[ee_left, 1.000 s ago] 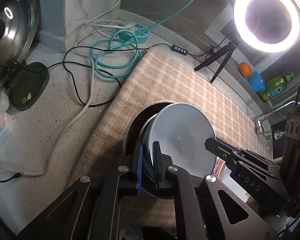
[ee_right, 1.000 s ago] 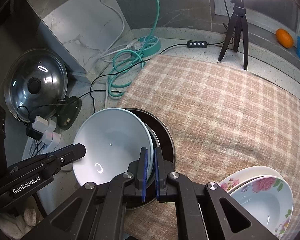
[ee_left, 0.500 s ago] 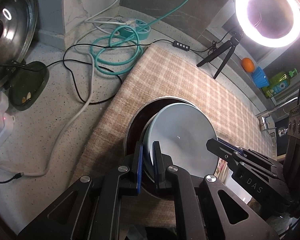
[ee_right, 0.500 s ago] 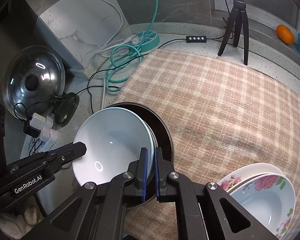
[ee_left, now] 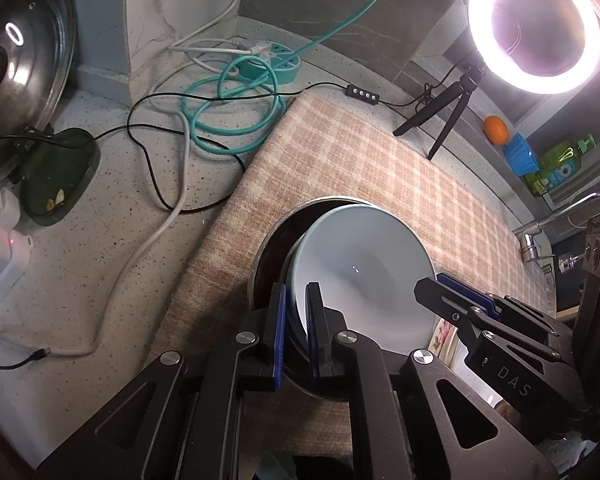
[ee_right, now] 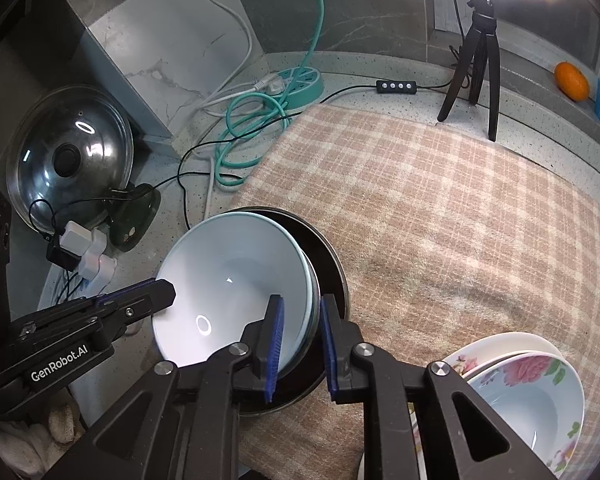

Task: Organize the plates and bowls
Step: 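Lower the white bowl into the red-bottomed bowl with both grippers, then open both grippers and release the white bowl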

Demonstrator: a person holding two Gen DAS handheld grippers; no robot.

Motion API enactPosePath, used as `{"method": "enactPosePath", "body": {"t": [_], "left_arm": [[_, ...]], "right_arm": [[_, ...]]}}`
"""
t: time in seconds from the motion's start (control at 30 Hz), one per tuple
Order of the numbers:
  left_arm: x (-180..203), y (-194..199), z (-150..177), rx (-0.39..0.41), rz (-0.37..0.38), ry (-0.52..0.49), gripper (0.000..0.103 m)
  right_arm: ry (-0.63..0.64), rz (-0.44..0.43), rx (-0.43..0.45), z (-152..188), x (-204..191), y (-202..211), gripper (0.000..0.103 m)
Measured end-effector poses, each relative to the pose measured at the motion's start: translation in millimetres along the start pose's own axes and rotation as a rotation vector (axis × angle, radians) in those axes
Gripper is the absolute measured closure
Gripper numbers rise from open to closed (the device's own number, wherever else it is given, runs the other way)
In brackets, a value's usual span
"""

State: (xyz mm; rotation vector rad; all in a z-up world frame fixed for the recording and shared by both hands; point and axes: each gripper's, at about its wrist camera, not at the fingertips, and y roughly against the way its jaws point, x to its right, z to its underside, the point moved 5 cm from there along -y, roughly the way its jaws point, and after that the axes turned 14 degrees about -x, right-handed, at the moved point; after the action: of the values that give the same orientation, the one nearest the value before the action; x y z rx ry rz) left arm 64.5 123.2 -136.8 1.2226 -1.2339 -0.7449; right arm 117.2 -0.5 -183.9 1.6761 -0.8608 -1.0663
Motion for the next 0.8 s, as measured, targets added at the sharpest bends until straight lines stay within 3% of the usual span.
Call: {"method": "enactPosePath", "body": {"t": [0.2, 0.8], "left_arm": [[-4.0, 7.7, 0.1, 0.02, -0.004, 0.007, 0.095], [-45.9, 21.1, 12.6, 0.05, -0.026, 0.07, 0.092]], "right_arm": [[0.007, 0.007, 0.025, 1.8, 0.7, 8.6, 0.08], [-0.084, -0.001, 0.094, 11.3, 38.0, 26.0, 0.08]]}}
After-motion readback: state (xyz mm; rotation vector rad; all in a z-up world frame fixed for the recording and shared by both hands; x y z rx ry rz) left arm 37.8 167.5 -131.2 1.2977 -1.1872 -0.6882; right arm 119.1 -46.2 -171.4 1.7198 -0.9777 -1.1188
